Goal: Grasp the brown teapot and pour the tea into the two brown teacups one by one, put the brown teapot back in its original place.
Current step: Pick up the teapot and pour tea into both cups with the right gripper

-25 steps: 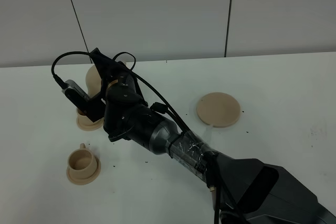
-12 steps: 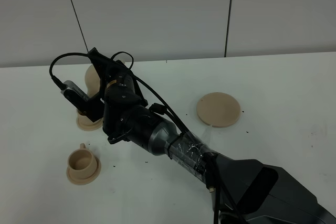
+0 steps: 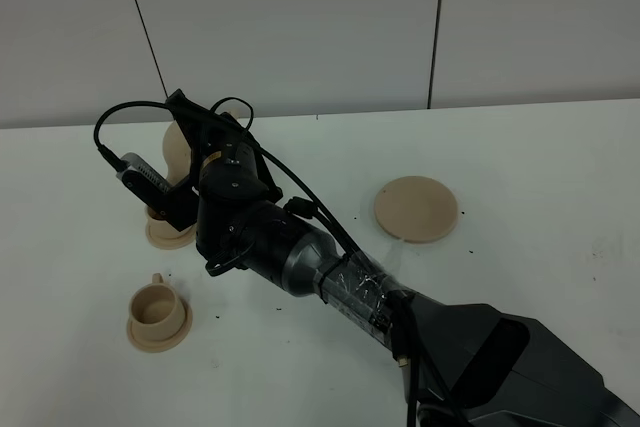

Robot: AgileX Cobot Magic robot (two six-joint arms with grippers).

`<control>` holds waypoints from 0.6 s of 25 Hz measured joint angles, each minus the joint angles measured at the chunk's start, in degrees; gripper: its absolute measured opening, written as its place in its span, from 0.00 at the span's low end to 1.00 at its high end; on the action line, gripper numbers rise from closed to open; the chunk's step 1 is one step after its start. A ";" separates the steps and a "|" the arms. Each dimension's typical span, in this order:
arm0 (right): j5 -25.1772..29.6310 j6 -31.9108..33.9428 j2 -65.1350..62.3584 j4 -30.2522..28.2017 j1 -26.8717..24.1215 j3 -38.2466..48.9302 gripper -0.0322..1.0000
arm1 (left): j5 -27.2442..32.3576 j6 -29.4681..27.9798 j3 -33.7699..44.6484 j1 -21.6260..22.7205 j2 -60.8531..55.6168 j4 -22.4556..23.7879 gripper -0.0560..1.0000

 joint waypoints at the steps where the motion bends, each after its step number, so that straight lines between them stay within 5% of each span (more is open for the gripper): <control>1: 0.00 0.00 0.00 0.00 0.00 0.00 0.12 | 0.00 0.00 0.00 0.00 0.00 0.00 0.42; 15: 0.00 0.00 0.00 -0.17 0.06 0.00 0.12 | 0.00 0.00 0.00 0.00 0.00 0.00 0.42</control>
